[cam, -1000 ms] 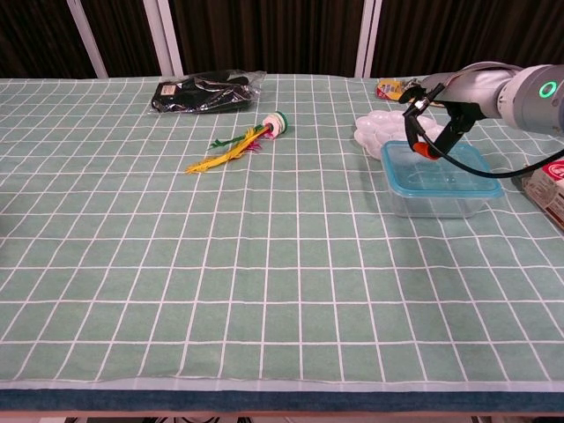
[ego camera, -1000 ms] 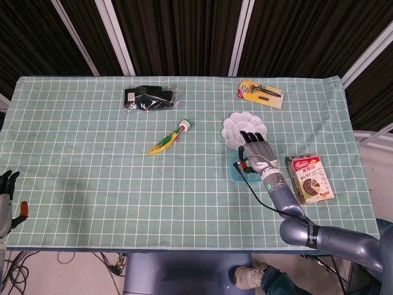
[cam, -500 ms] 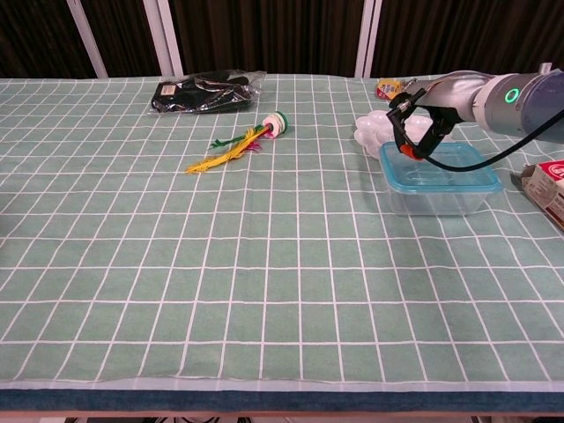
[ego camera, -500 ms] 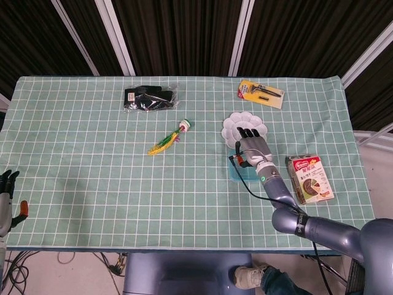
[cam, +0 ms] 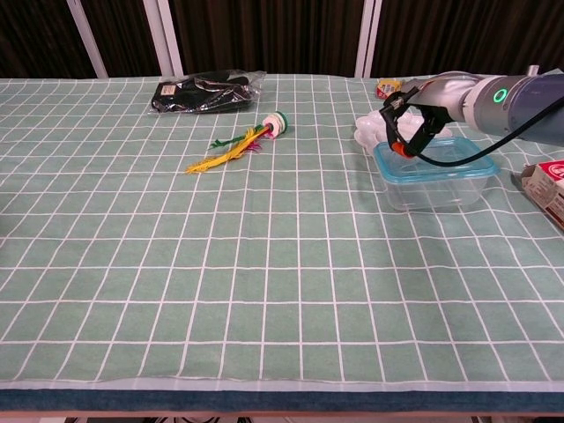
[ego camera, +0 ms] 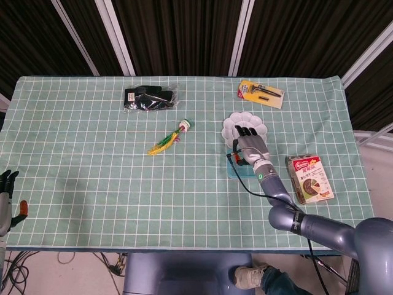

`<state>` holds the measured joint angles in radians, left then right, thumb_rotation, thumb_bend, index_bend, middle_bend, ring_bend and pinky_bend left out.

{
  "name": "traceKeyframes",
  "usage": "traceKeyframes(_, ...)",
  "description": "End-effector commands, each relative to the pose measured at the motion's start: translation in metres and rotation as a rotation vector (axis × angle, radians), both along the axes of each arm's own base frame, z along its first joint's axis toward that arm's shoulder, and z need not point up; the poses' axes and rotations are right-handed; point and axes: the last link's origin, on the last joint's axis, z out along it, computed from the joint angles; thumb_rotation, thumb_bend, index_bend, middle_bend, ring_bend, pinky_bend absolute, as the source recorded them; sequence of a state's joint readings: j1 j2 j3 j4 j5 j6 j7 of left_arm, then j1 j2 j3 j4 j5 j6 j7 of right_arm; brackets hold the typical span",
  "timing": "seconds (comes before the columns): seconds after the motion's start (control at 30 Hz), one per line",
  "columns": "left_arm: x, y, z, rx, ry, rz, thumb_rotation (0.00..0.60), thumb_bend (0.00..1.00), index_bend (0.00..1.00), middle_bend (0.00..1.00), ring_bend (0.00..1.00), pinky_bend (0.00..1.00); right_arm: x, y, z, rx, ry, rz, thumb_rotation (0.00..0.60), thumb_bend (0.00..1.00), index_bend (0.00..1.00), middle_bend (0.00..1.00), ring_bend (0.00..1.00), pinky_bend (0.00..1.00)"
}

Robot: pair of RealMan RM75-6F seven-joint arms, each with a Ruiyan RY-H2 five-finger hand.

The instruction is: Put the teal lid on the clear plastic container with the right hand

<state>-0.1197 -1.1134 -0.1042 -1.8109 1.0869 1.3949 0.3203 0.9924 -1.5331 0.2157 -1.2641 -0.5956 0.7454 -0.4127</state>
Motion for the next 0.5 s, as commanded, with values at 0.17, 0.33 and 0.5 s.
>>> traceKeyframes(0.17, 0.0, 0.0001, 0.0, -0.003, 0.001, 0.002, 0.6, 0.53, 0.06, 0.0, 0.0, 0.0, -0.0043, -0.0002, -0.0034, 0.012, 0.015, -0.008, 0.6, 0.52, 0.63, 0.02, 0.0, 0.0)
traceKeyframes(0.33, 0.0001, -0.0001, 0.0, -0.003, 0.0, 0.002, 0.6, 0.53, 0.06, 0.0, 0.0, 0.0, -0.0062, 0.0015, -0.0075, 0.034, 0.031, -0.009, 0.6, 0.52, 0.63, 0.02, 0.0, 0.0)
traceKeyframes(0.5, 0.0, -0.0002, 0.0001, -0.004, -0.002, 0.004, 0.6, 0.52, 0.06, 0.0, 0.0, 0.0, -0.0062, 0.002, -0.0109, 0.043, 0.035, -0.01, 0.6, 0.52, 0.63, 0.02, 0.0, 0.0)
